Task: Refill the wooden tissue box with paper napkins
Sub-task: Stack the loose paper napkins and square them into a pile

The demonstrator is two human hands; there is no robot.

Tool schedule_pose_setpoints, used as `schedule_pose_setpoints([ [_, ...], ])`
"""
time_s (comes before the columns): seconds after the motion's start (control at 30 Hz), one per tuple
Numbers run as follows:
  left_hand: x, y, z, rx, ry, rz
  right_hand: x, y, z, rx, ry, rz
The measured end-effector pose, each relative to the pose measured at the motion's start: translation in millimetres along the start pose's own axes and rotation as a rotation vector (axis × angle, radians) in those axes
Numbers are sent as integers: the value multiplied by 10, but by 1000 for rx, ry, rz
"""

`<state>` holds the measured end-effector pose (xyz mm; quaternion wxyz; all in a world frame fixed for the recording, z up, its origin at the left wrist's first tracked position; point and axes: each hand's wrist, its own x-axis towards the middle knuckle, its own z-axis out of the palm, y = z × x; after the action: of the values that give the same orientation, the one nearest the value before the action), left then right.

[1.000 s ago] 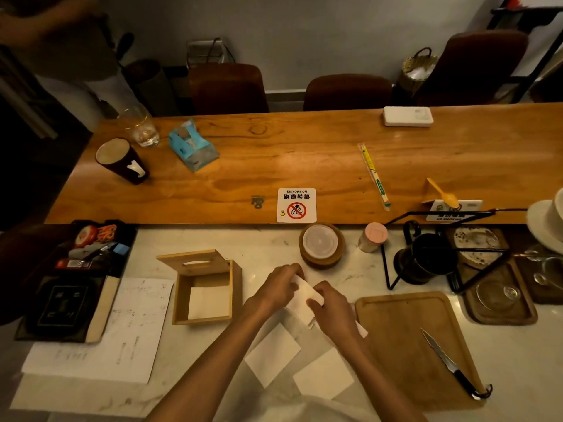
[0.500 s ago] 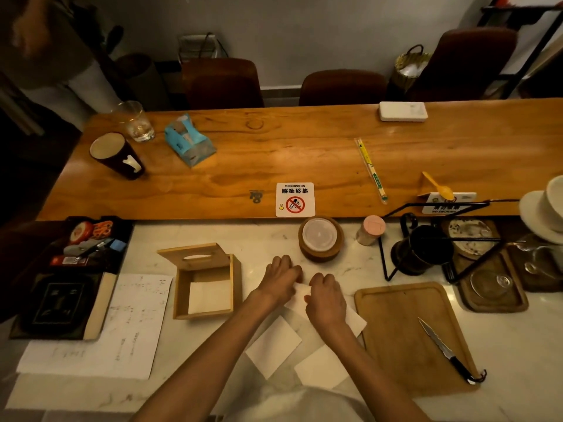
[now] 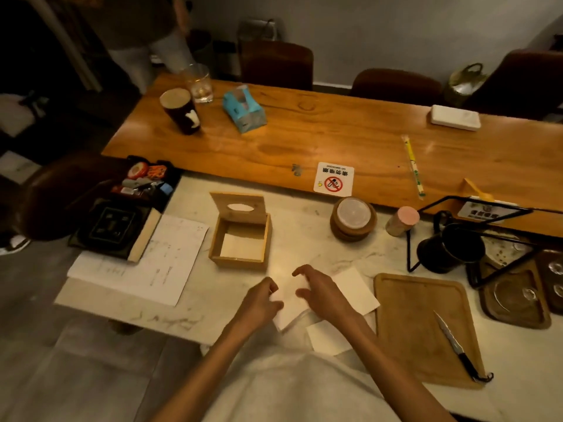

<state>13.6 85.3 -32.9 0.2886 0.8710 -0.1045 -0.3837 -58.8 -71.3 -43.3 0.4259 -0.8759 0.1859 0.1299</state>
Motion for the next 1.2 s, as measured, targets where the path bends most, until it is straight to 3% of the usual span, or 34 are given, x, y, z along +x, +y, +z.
schedule_pose_setpoints([
  [0.17, 7, -176, 322, 217, 130, 5, 0, -9, 256, -337, -16, -67],
  [0.37, 9, -192, 444, 466, 197, 28, -44, 13, 420, -449, 74, -30],
  [0.5, 66, -128, 396, 428, 135, 42, -37, 14, 392, -448, 79, -22],
  [0.63, 91, -41, 233, 181, 40, 212, -76, 69, 152, -371, 81, -47],
  [0.73, 139, 301, 132, -4, 17, 342, -228, 171, -108, -161, 201, 41],
  [0.87, 328, 906, 313, -131, -87, 347, -459, 423, -351, 7, 361, 214],
  [1.0, 538, 1172, 611, 108, -207, 416, -523, 581, -340, 99, 381, 478],
  [1.2, 761, 1151, 843, 657, -192, 521, -494, 530, -318, -279, 339, 434],
])
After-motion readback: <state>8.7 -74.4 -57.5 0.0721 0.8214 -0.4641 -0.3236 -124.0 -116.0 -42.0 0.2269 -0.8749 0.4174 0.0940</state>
